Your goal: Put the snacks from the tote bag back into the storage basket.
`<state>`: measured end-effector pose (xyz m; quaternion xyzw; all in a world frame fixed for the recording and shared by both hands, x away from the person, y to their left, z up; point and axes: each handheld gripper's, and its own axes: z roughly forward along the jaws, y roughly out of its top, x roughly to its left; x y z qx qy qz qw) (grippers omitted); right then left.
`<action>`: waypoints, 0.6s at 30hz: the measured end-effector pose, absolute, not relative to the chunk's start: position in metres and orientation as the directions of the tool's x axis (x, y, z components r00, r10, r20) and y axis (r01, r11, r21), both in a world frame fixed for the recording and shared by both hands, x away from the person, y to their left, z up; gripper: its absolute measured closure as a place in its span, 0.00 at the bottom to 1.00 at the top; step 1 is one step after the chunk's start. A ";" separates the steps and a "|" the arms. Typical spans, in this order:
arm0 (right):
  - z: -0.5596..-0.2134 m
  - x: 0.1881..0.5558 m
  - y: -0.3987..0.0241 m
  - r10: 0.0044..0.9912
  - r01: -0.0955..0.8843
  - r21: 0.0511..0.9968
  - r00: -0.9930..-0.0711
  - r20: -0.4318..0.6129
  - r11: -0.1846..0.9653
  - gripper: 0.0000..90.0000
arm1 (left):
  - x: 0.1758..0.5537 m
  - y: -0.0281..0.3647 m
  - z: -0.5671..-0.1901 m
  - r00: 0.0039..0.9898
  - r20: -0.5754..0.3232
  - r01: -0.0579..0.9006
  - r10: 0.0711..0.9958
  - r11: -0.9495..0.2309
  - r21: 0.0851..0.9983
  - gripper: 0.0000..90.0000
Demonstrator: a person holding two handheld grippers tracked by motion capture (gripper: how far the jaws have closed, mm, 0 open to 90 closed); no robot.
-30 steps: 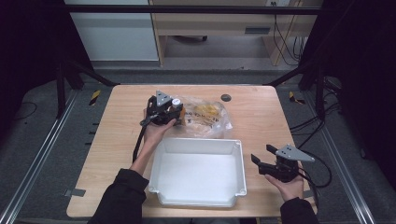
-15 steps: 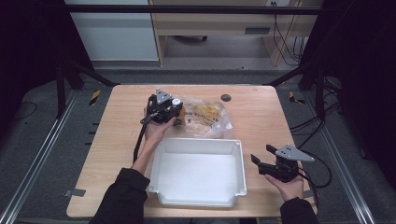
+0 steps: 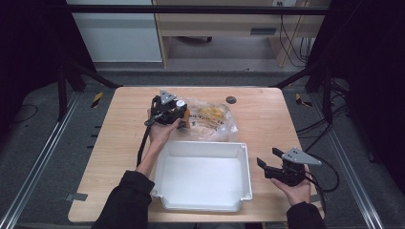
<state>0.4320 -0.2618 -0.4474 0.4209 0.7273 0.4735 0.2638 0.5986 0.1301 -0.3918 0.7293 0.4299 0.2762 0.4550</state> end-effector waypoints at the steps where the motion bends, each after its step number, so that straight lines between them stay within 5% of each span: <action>1: -0.447 0.432 -0.262 0.862 0.362 0.911 -0.507 0.015 0.197 0.30 | 0.599 0.130 -0.392 0.479 0.013 0.375 0.878 -0.218 0.901 0.66; 18: -0.447 0.432 -0.262 0.862 0.357 0.912 -0.507 0.009 0.201 0.30 | 0.588 0.141 -0.369 0.467 -0.008 0.353 0.884 -0.178 0.918 0.66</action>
